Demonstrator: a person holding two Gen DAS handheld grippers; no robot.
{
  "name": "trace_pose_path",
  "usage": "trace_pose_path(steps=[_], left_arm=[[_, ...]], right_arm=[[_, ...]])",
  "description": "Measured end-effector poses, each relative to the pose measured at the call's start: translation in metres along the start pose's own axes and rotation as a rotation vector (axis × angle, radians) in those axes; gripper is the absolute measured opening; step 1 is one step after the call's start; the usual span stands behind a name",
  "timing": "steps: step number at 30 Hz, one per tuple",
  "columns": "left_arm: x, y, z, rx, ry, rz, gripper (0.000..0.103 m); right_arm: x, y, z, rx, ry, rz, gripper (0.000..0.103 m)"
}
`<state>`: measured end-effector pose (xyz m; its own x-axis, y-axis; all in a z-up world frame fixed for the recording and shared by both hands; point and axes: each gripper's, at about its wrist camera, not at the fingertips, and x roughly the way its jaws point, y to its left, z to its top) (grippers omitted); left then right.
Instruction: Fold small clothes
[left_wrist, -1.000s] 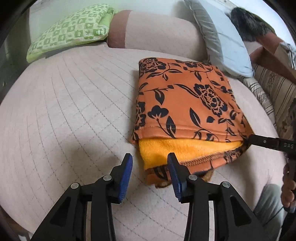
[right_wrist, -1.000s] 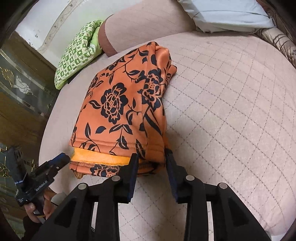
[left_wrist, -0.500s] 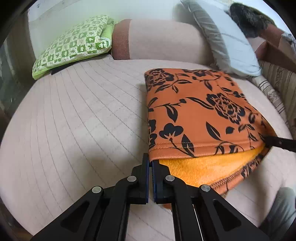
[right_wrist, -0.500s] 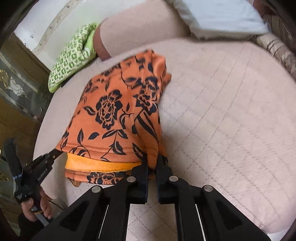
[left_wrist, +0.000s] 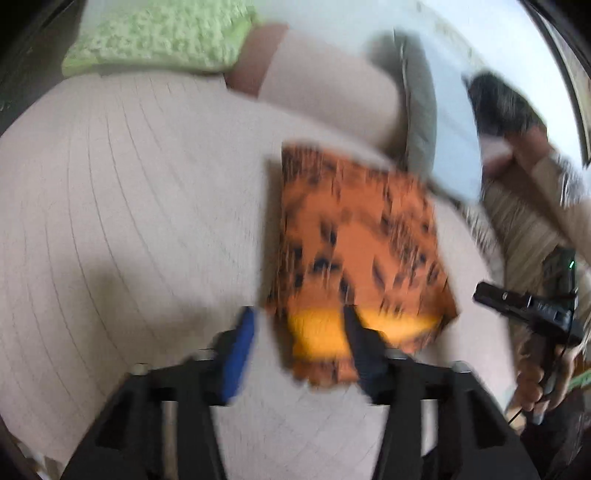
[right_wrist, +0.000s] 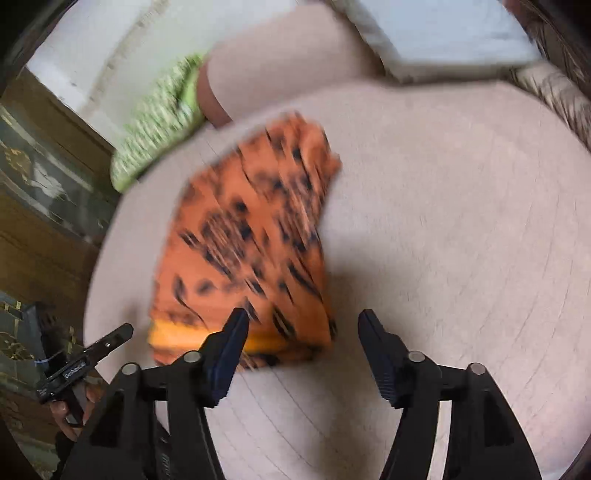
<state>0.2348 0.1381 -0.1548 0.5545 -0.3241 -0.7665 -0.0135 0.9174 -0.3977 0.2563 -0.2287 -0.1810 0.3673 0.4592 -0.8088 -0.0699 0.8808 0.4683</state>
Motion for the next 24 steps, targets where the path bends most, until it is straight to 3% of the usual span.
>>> trace_pose_path(steps=[4, 7, 10, 12, 15, 16, 19, 22, 24], left_arm=[[0.027, 0.010, 0.057, -0.109, 0.002, -0.049, 0.058], [0.082, 0.024, 0.104, -0.210, 0.059, -0.087, 0.058], [0.144, 0.038, 0.144, -0.271, 0.153, -0.082, 0.057], [0.171, 0.043, 0.160, -0.307, 0.159, -0.061, 0.057], [0.192, 0.050, 0.167, -0.354, 0.180, -0.120, 0.053], [0.195, 0.050, 0.168, -0.363, 0.183, -0.148, 0.030], [0.192, 0.042, 0.172, -0.293, 0.142, -0.162, 0.016], [0.186, 0.049, 0.165, -0.309, 0.097, -0.187, 0.016], [0.196, 0.050, 0.157, -0.275, 0.124, -0.106, 0.018]], right_arm=[[0.014, 0.001, 0.057, 0.015, -0.021, 0.089, 0.065], [0.061, 0.000, 0.104, 0.048, 0.041, 0.114, 0.065], [0.099, -0.005, 0.132, 0.103, 0.079, 0.067, 0.066], [0.124, -0.014, 0.148, 0.146, 0.134, 0.076, 0.061], [0.141, -0.017, 0.152, 0.158, 0.184, 0.080, 0.032], [0.138, -0.016, 0.153, 0.148, 0.176, 0.074, 0.021], [0.123, -0.018, 0.156, 0.154, 0.153, 0.133, 0.016], [0.112, -0.019, 0.156, 0.120, 0.116, 0.125, 0.016], [0.136, -0.034, 0.155, 0.158, 0.157, 0.099, 0.017]])
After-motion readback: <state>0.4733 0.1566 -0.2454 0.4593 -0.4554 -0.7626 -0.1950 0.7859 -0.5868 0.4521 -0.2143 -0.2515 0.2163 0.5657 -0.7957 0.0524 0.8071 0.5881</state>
